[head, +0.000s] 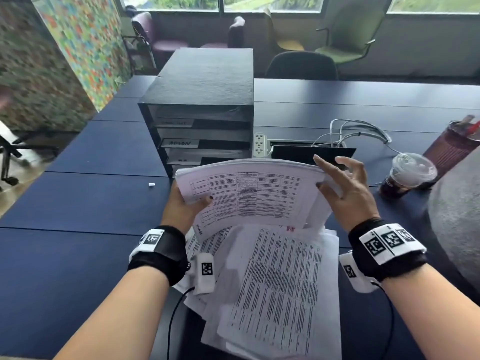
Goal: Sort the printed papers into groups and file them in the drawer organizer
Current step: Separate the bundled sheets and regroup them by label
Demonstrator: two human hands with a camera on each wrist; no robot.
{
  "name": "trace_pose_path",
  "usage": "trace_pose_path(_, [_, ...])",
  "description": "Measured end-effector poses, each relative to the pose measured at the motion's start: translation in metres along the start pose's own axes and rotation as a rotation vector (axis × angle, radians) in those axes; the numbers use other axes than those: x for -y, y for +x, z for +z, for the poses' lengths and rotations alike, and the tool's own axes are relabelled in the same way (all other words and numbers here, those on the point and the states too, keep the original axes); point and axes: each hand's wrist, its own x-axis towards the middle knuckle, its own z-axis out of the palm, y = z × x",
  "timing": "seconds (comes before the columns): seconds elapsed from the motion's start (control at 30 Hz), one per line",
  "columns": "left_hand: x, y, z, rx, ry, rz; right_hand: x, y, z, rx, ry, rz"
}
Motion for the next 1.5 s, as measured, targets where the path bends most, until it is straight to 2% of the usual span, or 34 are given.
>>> trace_pose_path(0.1, [-0.002,0.001,-0.001,-0.029,-0.054,-0.012,-0.001,0.003,-0.001,0.039,-0.081,0.039])
trace_pose_path(0.2, [0.001,-0.001,0.0,-0.013,-0.052,-0.021,-0.004,0.004,-0.002,0.015,-0.088,0.071])
trace_pose_path(0.33, [0.008,0.001,0.0,-0.01,0.006,-0.042,0.0,0.002,0.003,0.036,-0.084,-0.066])
trace_pose_path(0.53, [-0.003,-0.002,0.005,0.014,-0.062,0.029,0.01,0.01,-0.009,-0.097,-0.074,-0.102])
trace_pose_path(0.63, [0.002,0.0,0.0,0.05,-0.016,0.019,0.014,0.007,-0.014,-0.06,-0.092,-0.067])
trace_pose_path(0.77, [0.021,0.003,-0.002,0.132,0.064,-0.049,0.013,-0.002,-0.011,0.005,-0.429,-0.074])
trace_pose_path(0.83, [0.03,0.001,0.003,0.129,0.069,-0.09,0.016,-0.001,-0.008,0.026,-0.504,-0.08])
trace_pose_path(1.0, [0.042,-0.003,0.009,0.082,0.078,-0.128,0.033,0.005,0.002,0.059,-0.599,-0.044])
trace_pose_path(1.13, [0.035,0.0,0.0,0.101,0.064,-0.084,0.039,0.007,0.002,0.051,-0.623,-0.099])
trace_pose_path(1.23, [0.038,0.0,-0.005,0.06,0.031,-0.092,0.042,0.006,0.003,0.042,-0.605,-0.124])
trace_pose_path(1.4, [0.057,-0.011,0.0,0.076,0.189,-0.177,0.051,-0.002,0.012,0.2,-0.668,-0.156])
trace_pose_path(1.5, [0.059,-0.017,0.002,0.06,0.24,-0.145,0.055,0.0,0.016,0.223,-0.653,-0.139])
